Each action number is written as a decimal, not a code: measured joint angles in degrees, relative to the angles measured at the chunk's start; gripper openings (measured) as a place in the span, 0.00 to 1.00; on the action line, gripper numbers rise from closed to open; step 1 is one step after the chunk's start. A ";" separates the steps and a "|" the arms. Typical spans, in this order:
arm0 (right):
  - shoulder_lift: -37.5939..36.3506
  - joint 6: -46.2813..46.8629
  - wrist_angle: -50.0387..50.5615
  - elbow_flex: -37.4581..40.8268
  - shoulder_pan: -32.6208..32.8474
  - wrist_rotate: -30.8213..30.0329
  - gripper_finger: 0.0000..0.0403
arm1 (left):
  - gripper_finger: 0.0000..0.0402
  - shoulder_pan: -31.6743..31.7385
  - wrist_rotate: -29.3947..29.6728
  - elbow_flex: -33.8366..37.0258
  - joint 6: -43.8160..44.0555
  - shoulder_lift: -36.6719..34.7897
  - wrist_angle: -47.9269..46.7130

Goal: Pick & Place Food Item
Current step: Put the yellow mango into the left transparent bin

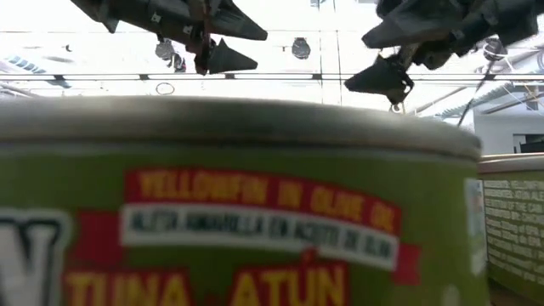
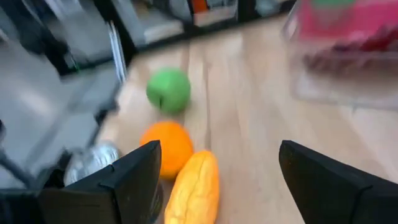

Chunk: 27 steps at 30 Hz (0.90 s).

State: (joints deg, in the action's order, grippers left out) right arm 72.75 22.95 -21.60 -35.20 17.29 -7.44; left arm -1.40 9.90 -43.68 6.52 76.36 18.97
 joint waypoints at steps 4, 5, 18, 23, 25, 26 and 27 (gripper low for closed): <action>10.71 -0.02 18.85 -13.66 3.90 -2.75 0.77 | 0.99 -0.34 3.81 0.00 0.04 0.00 0.86; 13.62 -0.02 23.17 -16.79 4.67 -3.11 0.77 | 0.99 -0.34 4.52 0.00 0.24 0.00 0.85; 31.67 -5.64 37.70 -31.69 6.28 -2.89 0.76 | 0.99 -0.25 6.24 0.02 3.68 0.00 -1.10; 31.89 -6.02 41.04 -31.69 3.84 -3.00 0.69 | 0.99 -0.25 6.24 0.02 4.13 0.00 -1.17; 31.90 -5.89 42.20 -31.69 2.93 -3.01 0.63 | 0.99 -0.24 6.24 0.02 4.30 0.00 -1.16; 31.92 -5.90 42.59 -31.69 2.56 -3.02 0.59 | 0.99 -0.23 6.24 0.02 4.55 0.00 -1.18; 31.87 -5.97 43.02 -31.71 2.19 -3.02 0.55 | 0.99 -0.23 6.24 0.02 4.63 0.00 -1.19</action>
State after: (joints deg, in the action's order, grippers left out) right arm 104.62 16.98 21.43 -66.92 19.48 -10.46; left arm -1.63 16.14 -43.66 11.15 76.36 17.78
